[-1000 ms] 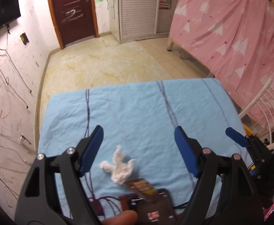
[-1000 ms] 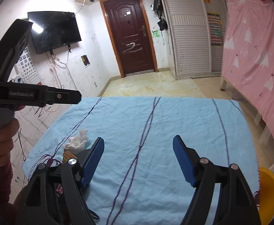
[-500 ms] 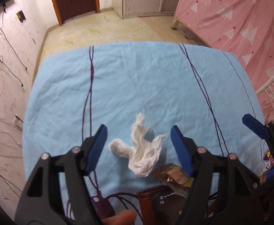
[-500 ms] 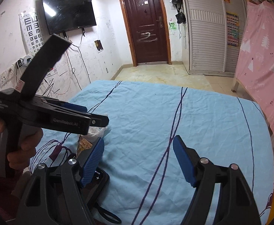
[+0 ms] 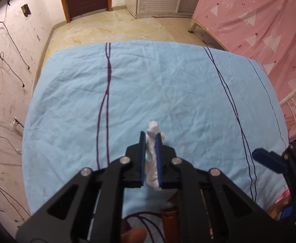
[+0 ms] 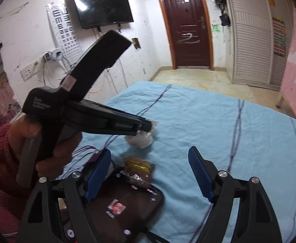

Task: Collect trash
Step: 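Grasp the white tissue with the left tool while the right tool grasps the snack wrapper, then carry both items over the yellow bin and open both tools to drop them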

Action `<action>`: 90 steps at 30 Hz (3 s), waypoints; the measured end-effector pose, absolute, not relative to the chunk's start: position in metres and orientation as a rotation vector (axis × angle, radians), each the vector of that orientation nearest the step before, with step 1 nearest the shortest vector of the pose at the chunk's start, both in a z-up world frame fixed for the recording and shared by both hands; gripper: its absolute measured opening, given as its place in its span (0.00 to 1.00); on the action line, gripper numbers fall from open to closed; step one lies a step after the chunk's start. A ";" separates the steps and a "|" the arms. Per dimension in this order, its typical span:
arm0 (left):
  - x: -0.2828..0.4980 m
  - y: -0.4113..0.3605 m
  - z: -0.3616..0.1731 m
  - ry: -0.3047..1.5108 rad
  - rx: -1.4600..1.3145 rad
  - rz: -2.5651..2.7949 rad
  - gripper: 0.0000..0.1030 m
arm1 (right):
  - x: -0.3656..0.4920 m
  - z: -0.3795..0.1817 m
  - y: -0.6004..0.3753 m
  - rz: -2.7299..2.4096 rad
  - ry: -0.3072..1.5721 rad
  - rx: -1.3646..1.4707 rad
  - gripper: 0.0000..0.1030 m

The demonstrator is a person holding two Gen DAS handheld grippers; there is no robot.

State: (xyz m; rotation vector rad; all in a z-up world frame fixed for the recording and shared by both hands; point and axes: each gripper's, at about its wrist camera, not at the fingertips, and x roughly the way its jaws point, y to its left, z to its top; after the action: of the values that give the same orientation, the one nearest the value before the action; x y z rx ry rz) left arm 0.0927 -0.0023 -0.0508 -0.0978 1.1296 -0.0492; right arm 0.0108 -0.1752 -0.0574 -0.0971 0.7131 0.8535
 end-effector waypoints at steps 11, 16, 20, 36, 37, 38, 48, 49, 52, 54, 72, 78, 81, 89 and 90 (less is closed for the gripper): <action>0.095 0.006 -0.059 1.137 -0.112 -0.065 0.08 | 0.022 -0.081 -0.138 0.870 0.843 -0.156 0.70; 0.097 0.004 -0.060 1.138 -0.106 -0.075 0.08 | 0.024 -0.085 -0.137 0.872 0.872 -0.136 0.67; 0.098 0.006 -0.061 1.140 -0.114 -0.073 0.08 | 0.024 -0.085 -0.140 0.887 0.895 -0.102 0.52; 0.097 -0.007 -0.065 1.159 -0.130 -0.092 0.36 | 0.034 -0.080 -0.175 0.848 0.888 -0.002 0.22; 0.097 -0.009 -0.065 1.158 -0.121 -0.085 0.36 | 0.034 -0.079 -0.179 0.838 0.884 0.000 0.22; 0.097 -0.010 -0.065 1.158 -0.115 -0.080 0.36 | 0.035 -0.079 -0.184 0.830 0.880 0.004 0.22; 0.089 -0.016 -0.061 1.131 -0.097 -0.019 0.09 | 0.039 -0.070 -0.216 0.760 0.824 0.053 0.22; 0.088 -0.017 -0.058 1.124 -0.098 -0.018 0.09 | 0.039 -0.069 -0.222 0.753 0.816 0.063 0.22; 0.085 -0.025 -0.048 1.090 -0.073 -0.013 0.09 | 0.039 -0.064 -0.235 0.729 0.794 0.079 0.22; 0.084 -0.030 -0.041 1.070 -0.053 -0.011 0.09 | 0.040 -0.060 -0.243 0.713 0.779 0.090 0.22; 0.087 -0.131 0.001 0.962 0.109 -0.089 0.09 | 0.024 -0.042 -0.387 0.496 0.628 0.259 0.22; 0.085 -0.175 0.004 0.958 0.173 -0.134 0.09 | 0.014 -0.046 -0.443 0.415 0.591 0.314 0.22; 0.084 -0.200 0.008 0.953 0.200 -0.166 0.09 | 0.009 -0.050 -0.473 0.367 0.574 0.346 0.22; 0.079 -0.274 0.008 0.947 0.265 -0.289 0.09 | -0.005 -0.070 -0.539 0.240 0.550 0.406 0.22; 0.079 -0.286 0.007 0.949 0.276 -0.306 0.09 | -0.007 -0.072 -0.545 0.224 0.550 0.404 0.22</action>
State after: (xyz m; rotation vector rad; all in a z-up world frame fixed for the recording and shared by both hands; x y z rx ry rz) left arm 0.0785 -0.2858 0.0070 0.2756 0.9488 -0.3065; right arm -0.0070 -0.5448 -0.0723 0.4038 0.5496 0.2245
